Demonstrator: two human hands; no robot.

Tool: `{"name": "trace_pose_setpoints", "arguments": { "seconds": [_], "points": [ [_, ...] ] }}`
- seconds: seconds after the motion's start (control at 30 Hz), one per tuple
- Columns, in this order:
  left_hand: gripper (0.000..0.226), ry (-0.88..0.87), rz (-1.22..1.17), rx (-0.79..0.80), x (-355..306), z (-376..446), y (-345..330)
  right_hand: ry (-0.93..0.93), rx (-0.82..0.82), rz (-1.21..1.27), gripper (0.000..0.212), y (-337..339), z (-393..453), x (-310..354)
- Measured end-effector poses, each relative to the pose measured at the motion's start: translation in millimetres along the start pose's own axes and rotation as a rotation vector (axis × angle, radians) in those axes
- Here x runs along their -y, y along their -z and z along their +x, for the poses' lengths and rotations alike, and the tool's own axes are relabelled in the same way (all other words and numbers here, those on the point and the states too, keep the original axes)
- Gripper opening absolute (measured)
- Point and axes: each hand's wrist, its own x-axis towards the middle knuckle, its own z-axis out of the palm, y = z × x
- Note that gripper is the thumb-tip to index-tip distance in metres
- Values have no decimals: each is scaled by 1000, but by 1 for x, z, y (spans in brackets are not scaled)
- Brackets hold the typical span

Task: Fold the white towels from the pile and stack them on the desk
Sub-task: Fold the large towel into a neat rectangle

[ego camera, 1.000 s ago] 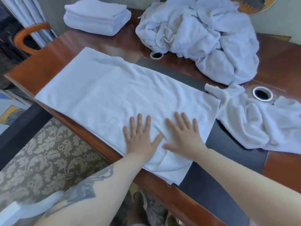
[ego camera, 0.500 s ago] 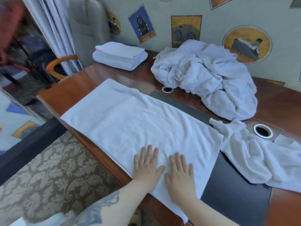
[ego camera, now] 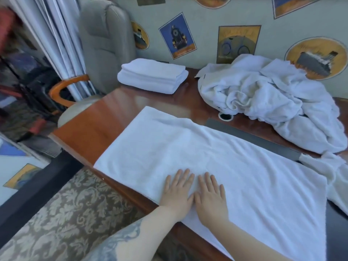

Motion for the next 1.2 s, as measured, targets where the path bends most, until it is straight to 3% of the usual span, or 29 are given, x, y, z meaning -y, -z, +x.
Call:
{"name": "trace_pose_setpoints", "arguments": {
  "seconds": [0.2,0.37,0.77,0.87,0.97,1.03,1.1,1.2],
  "points": [
    [71,-82,2,26,84,41,28,-101,-19,80,60,-2,50,59],
    [71,-139,15,57,111,73,41,-166,-13,96,61,5,77,68],
    [62,42,-146,61,192,167,103,-163,-48,105,61,8,161,123],
    [59,90,-175,-96,224,202,128,-205,-52,98,60,10,190,139],
    [53,274,-411,-243,255,235,146,-325,-65,92,60,6,209,160],
    [38,348,-646,-170,266,255,152,-433,-90,94,60,-1,218,178],
    [35,307,-805,-93,268,269,155,-521,-128,115,61,-7,230,196],
    [38,289,-968,-106,259,281,162,-579,-147,143,63,-15,244,217]
  ]
}}
